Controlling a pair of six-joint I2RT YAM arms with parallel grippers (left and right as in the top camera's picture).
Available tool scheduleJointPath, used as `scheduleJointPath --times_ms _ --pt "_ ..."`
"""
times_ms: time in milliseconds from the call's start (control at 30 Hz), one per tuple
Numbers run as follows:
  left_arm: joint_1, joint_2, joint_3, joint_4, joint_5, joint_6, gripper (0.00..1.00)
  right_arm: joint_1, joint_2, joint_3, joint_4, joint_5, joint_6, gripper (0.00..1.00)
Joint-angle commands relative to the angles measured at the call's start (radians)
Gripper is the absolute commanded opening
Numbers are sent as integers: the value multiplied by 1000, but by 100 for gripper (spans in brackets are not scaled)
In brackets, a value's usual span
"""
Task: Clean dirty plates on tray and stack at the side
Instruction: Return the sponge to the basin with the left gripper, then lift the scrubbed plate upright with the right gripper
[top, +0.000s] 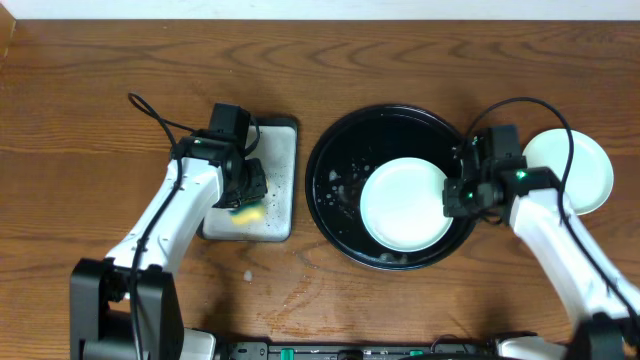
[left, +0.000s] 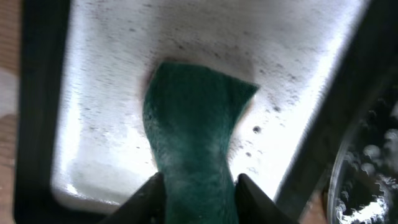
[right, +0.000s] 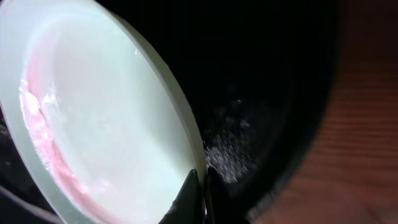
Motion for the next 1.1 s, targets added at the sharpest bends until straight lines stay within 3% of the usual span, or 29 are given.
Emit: scheduleJointPath --times_ms 0,133,400,633,1067 --pt "2 -64 14 -8 64 39 43 98 -103 3 -19 270 55 1" --pt "2 -143 14 -27 72 39 60 227 -198 3 -21 465 79 1" --pt "2 -259 14 -99 70 39 79 490 -290 9 -18 782 71 1" --pt "2 -259 14 -98 70 39 81 705 -291 11 -18 1038 -85 1" --pt "2 -259 14 -98 70 39 82 1006 -291 13 -18 1359 -163 1"
